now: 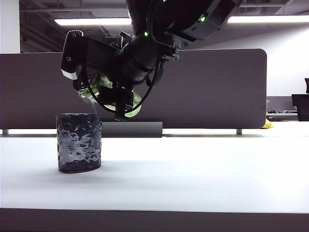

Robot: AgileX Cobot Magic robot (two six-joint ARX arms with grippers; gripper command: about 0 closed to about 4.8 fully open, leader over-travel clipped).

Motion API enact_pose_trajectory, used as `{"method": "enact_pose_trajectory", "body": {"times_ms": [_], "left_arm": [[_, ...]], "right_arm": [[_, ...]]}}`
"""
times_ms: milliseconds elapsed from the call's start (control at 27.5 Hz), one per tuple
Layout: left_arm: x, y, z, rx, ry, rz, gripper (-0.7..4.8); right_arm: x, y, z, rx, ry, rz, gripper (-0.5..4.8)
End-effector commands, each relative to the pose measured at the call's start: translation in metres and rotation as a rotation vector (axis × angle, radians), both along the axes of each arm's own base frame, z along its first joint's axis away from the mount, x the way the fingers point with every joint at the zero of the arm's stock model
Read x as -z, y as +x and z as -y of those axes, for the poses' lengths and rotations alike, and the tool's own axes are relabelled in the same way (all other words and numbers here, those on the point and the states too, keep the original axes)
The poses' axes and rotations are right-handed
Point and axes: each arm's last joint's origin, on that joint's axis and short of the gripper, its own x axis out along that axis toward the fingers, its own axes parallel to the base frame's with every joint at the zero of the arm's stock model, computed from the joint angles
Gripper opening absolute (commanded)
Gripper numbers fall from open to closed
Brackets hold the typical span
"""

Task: Pick up the metal can, pour some water into the cup, then place the can back on the table.

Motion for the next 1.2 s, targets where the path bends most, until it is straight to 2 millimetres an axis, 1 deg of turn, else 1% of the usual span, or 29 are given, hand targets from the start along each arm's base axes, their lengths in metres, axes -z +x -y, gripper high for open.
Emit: {"method": "enact_pose_trajectory", "body": {"times_ms": [36,218,946,1200], "left_arm": [[-0.0016,0.0000,0.0000,0.000,-0.005,0.013,-0.05],[-0.0016,0.0000,0.0000,0.000,-0.005,0.013,-0.05],[-0.0016,0.0000,0.0000,0.000,-0.005,0.013,-0.05],[-0.0017,0.0000,0.0000,0.000,-0.005,0.013,-0.05]], "right_arm": [[-0.0110,0.0005,-0.0020,-0.005,0.048,0.053,2.33],[-0.0113,0.0005,-0.0020,-0.013,0.026,0.077,2.33],[-0.0153,0.0018,-0.0018,-0.015,0.041,0.119,2.32],[-0.0089,0.0088,-0.0072,-0.002,0.015,0.131,2.33]]}}
